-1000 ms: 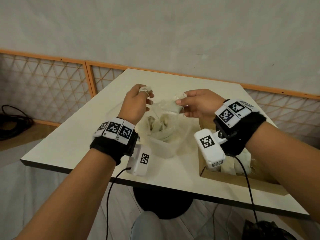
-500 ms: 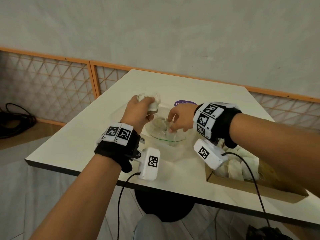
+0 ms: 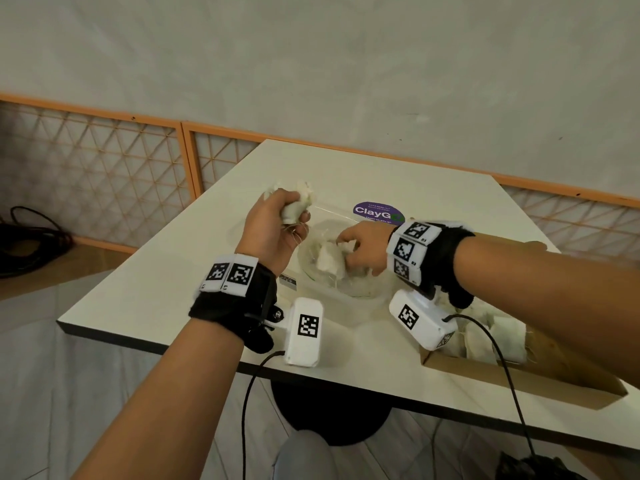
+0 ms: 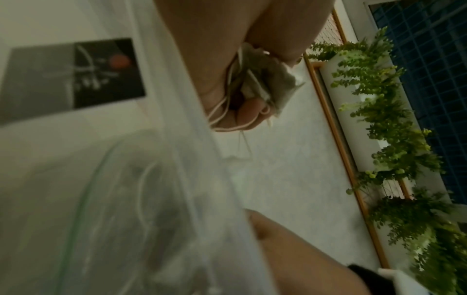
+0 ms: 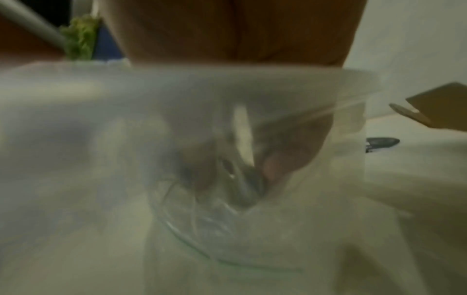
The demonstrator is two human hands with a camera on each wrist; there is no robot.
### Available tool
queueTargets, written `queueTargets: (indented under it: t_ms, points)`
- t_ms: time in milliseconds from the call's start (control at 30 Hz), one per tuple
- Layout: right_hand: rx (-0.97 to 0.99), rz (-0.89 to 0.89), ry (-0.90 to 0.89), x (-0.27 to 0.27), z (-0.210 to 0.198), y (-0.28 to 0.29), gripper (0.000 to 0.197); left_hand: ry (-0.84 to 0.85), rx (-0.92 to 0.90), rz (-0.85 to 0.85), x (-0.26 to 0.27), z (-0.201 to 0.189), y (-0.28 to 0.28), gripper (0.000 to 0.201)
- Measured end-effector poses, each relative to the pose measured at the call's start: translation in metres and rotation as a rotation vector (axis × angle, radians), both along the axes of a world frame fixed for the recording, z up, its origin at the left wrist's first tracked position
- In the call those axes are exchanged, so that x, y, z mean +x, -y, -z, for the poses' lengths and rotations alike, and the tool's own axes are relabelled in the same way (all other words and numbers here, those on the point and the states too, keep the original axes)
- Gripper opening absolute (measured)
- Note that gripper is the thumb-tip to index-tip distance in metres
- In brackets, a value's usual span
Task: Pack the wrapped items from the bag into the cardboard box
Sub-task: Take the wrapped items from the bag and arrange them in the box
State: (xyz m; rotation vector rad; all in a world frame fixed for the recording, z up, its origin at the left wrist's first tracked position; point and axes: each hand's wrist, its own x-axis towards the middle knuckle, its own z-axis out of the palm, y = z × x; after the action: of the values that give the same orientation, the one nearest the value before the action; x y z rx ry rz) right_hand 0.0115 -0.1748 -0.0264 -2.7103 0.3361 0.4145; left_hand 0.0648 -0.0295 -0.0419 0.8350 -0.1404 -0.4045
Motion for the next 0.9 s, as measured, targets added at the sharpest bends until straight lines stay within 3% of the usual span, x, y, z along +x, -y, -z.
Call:
queueTargets:
  t_ms: [67, 167, 267, 367, 467, 567, 633, 800, 900]
  points:
    - [0.206, 0.057, -0.083, -0.002, -0.004, 0.001, 0.056, 0.001, 0.023, 0.003, 0.000, 0.000, 0.002, 0.018]
    - [0.354, 0.093, -0.138, -0.001, -0.009, -0.006, 0.070, 0.021, 0.059, -0.008, 0.000, 0.000, 0.004, 0.015]
    - [0.289, 0.100, -0.050, -0.002, -0.007, -0.015, 0.083, 0.043, 0.074, -0.005, 0.000, 0.001, 0.005, 0.011]
    - [0.186, 0.053, 0.119, -0.006, 0.004, -0.024, 0.079, 0.028, 0.050, 0.006, -0.001, 0.001, 0.003, 0.013]
    - [0.198, 0.020, 0.142, -0.005, 0.008, -0.025, 0.070, 0.013, 0.033, 0.012, 0.000, 0.002, 0.000, 0.016]
    - [0.275, 0.041, 0.071, -0.001, 0.005, -0.017, 0.034, 0.017, 0.036, 0.020, 0.000, 0.001, 0.000, 0.018]
    - [0.301, 0.042, 0.138, 0.000, 0.004, -0.009, 0.015, 0.023, 0.048, 0.014, 0.000, 0.001, 0.002, 0.018]
    - [0.347, 0.137, 0.323, -0.001, -0.015, 0.006, 0.015, 0.056, 0.096, -0.018, -0.003, 0.000, 0.003, 0.019]
    - [0.383, 0.140, 0.258, -0.002, -0.020, 0.000, 0.030, 0.047, 0.077, -0.017, -0.003, -0.001, 0.002, 0.021]
